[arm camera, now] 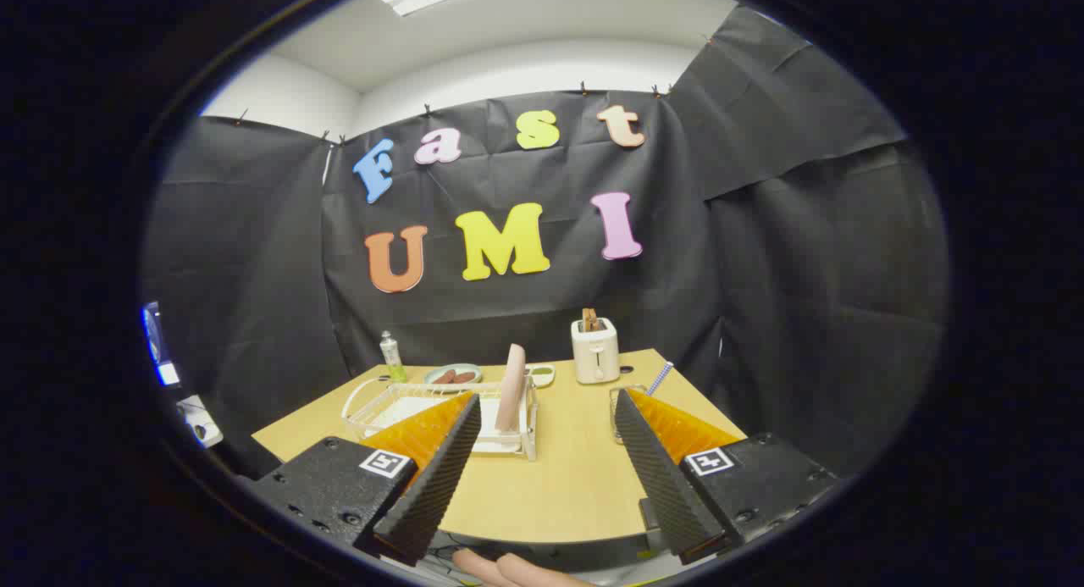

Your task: Take the plate from the dish rack, then take the spoon from the basket and place it into the plate.

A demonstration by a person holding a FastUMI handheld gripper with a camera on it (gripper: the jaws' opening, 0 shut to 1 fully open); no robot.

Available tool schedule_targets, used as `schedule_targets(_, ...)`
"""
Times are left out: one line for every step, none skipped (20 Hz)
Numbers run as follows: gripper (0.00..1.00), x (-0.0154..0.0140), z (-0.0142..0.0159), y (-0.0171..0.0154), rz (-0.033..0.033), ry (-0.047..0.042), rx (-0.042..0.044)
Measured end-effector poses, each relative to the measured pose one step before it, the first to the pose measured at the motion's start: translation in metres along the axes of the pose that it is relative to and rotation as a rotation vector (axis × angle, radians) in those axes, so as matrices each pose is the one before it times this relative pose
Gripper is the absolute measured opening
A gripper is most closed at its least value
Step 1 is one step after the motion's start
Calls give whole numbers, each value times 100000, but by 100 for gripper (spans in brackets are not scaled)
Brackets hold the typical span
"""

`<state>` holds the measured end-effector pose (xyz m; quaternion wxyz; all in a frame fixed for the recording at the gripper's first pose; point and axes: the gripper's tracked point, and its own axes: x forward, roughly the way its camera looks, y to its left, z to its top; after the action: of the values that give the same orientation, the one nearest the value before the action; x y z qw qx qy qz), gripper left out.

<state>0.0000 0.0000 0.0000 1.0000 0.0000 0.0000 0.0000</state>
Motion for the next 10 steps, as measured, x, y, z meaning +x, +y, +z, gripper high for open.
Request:
schedule_targets(100,183,-165,-303,-395,332,261)
schedule_targets(100,-16,-115,-308,-422,645,193)
schedule_targets(100,102,-155,-345,-422,587,389)
schedule_targets(100,45,-53,-266,-160,509,223)
schedule_targets(100,104,-117,-259,-132,249,225)
schedule_targets(100,30,-40,-341,-432,324,136)
schedule_targets(100,150,-173,-347,-515,392,183)
schedule_targets(100,123,-88,-180,130,593,278)
schedule_targets(100,112,-334,40,662,1118,483)
schedule_targets(100,96,-170,34,772,931,708)
